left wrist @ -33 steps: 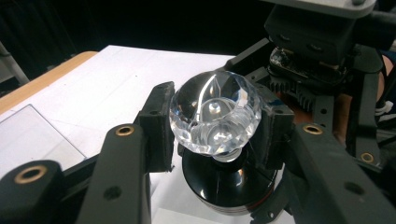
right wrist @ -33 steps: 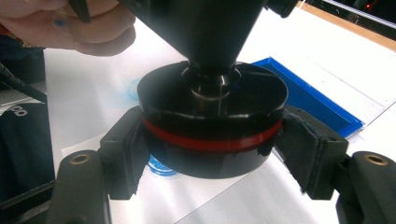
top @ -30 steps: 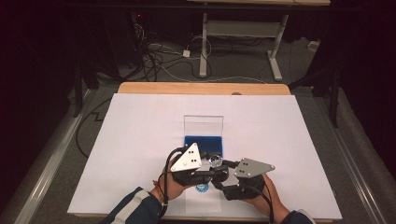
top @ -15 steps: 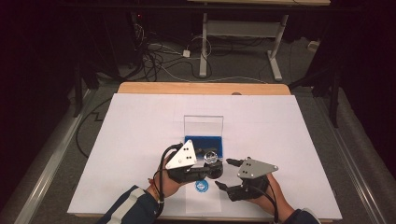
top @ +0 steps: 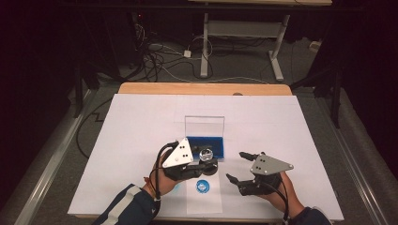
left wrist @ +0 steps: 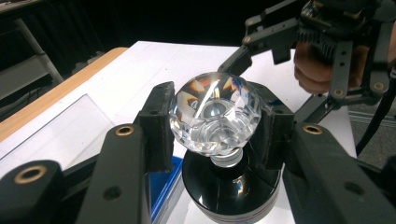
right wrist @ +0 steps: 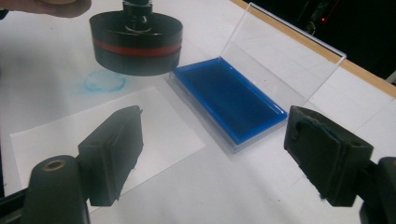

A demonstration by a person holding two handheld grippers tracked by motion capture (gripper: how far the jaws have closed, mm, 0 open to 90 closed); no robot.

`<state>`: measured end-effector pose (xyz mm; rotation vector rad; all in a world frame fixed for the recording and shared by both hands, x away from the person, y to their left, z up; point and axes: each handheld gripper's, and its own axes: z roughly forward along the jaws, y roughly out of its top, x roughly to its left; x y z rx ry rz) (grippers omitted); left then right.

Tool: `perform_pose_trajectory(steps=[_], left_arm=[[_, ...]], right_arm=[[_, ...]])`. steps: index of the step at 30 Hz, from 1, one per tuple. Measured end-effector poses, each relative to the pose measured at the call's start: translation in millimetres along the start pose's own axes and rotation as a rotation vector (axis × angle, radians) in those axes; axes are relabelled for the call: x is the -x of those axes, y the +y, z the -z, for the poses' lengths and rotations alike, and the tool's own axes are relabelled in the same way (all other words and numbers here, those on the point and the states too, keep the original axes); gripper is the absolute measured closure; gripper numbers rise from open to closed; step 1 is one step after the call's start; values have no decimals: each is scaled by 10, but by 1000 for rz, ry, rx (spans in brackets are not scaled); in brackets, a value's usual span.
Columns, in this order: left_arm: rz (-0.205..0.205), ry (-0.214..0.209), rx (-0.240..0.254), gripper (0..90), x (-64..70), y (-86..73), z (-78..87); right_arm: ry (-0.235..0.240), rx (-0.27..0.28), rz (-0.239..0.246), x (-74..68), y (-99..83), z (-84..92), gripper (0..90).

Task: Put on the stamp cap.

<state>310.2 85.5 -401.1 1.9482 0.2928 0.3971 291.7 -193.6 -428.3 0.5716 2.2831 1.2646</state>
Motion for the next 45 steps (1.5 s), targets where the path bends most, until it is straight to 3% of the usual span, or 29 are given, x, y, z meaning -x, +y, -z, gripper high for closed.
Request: perform_pose_trajectory(steps=[15,30,45], left_arm=[[-11,23,-13,545,-69,18,69],[-4,83,-26,545,-186,-11,191],[0,100,-42,545,-278,-36,237]], right_arm=[[-61,9,13,39,-54,141,187],[-117,13,31,59,-189,282,184],[-159,-3,49,53,-295,390,174]])
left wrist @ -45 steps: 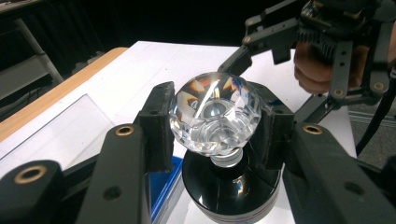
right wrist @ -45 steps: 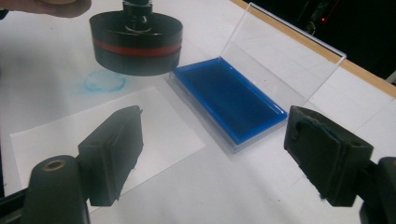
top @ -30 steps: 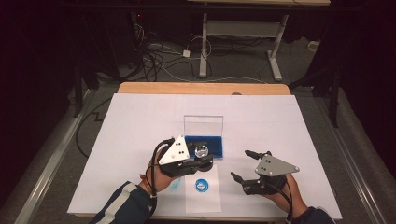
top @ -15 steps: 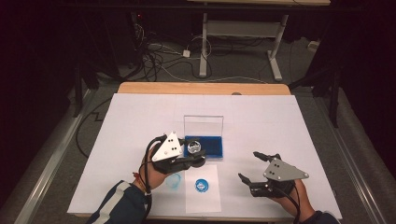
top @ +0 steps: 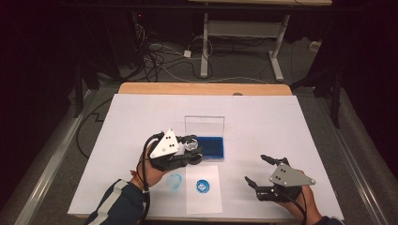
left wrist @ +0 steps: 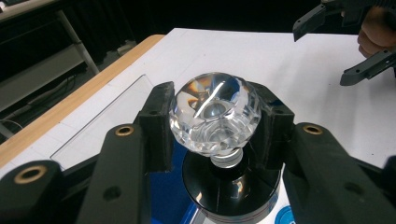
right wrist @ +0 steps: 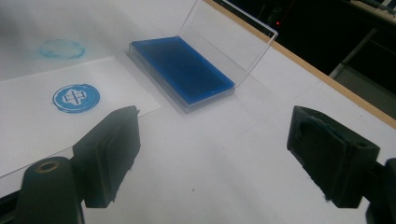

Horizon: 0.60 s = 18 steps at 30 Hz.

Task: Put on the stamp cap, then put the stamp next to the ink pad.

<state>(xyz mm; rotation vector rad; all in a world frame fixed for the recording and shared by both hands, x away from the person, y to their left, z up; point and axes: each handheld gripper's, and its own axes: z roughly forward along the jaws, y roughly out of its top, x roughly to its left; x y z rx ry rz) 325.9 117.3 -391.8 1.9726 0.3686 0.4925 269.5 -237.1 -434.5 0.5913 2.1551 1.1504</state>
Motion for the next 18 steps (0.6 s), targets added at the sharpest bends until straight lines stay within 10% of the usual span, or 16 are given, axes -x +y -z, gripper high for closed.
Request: perform_pose_trajectory(steps=[18], left_arm=[[32,50,-25,544,-237,-59,142]], right_arm=[[-21,1,-11,34,-71,87,175]])
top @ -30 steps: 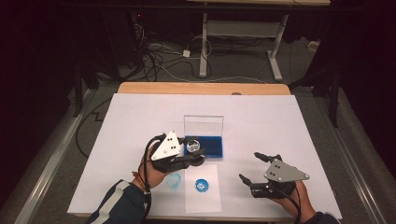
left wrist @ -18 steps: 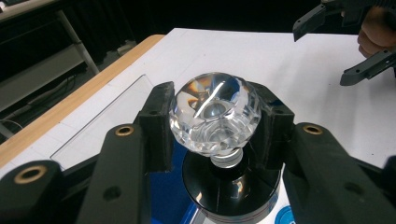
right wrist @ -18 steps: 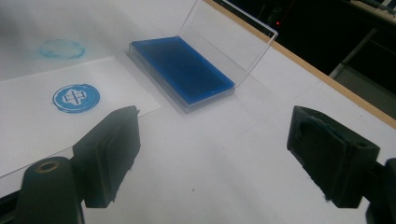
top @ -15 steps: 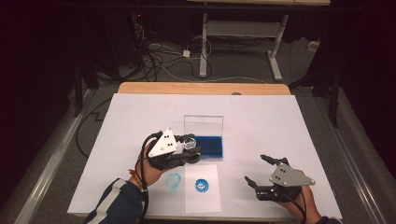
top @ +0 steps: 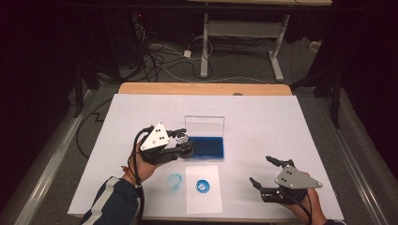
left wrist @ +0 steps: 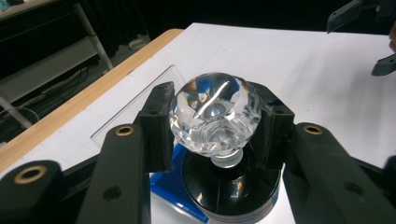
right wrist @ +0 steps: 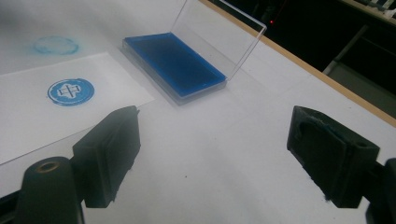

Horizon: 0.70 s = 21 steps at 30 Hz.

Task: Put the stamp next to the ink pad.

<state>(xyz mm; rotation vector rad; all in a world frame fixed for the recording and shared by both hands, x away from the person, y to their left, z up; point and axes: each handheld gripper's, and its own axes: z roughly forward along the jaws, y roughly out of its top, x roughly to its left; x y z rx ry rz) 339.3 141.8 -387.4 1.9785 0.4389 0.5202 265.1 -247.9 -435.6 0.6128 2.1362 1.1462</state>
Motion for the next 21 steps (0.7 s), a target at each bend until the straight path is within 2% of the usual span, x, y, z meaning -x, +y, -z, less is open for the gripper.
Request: perform_pose_trajectory(steps=[10,14,16,21], left_arm=[[15,11,-39,544,-156,-21,19],[10,27,-77,544,-218,-29,-6],[28,31,-73,544,-255,-46,-19],[35,39,-106,544,-332,-89,-79]], right_arm=[[16,-8,-3,-7,-12,-35,176],[19,-12,1,-19,-15,-42,177],[20,-14,1,-22,-15,-42,177],[22,-16,0,-24,-17,-45,178]])
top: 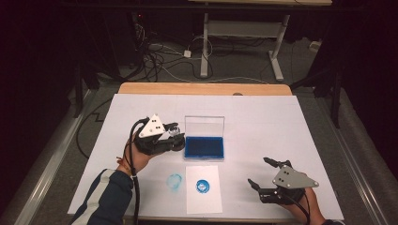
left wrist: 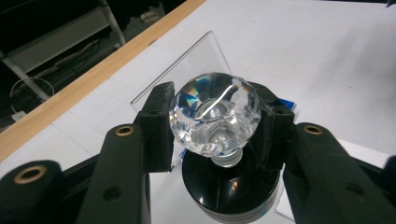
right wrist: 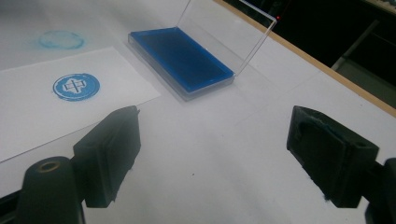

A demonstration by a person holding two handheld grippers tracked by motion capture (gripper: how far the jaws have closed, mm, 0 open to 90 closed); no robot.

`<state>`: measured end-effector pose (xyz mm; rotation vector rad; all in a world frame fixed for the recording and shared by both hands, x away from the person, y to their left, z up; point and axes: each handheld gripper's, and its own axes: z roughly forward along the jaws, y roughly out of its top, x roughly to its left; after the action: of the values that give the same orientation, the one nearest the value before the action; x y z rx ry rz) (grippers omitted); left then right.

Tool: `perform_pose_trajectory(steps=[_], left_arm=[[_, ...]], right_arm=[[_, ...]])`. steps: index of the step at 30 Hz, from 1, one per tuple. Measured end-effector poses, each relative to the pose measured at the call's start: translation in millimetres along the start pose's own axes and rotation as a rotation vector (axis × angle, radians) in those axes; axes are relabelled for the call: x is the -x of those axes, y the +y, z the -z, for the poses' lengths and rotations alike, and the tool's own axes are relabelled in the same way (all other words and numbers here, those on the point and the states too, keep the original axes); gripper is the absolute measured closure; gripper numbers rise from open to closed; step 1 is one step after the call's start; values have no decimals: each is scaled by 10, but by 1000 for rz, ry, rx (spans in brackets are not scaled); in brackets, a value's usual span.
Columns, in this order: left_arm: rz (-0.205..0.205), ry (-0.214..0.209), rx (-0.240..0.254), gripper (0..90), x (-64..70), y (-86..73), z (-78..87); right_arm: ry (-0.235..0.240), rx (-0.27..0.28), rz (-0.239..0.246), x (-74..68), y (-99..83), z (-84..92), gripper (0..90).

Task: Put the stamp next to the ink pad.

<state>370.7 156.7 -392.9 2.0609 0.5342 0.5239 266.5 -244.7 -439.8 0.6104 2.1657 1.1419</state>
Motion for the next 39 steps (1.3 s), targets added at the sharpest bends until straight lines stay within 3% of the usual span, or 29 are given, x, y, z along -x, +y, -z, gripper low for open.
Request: perform_pose_trajectory(steps=[12,17,24,26,39], left_arm=[[49,29,-67,543,-222,-166,-238],[68,35,-73,543,-268,-234,-309],[75,22,-107,542,-237,-345,-413],[62,39,-128,542,-217,-363,-434],[53,41,-163,541,-174,-454,-499]], right_arm=[[8,-15,6,-18,-24,-5,182],[9,-19,4,-16,-34,4,186],[14,-27,15,-31,-45,-3,189],[16,-30,16,-36,-45,-4,189],[42,-44,30,-56,-44,-25,195]])
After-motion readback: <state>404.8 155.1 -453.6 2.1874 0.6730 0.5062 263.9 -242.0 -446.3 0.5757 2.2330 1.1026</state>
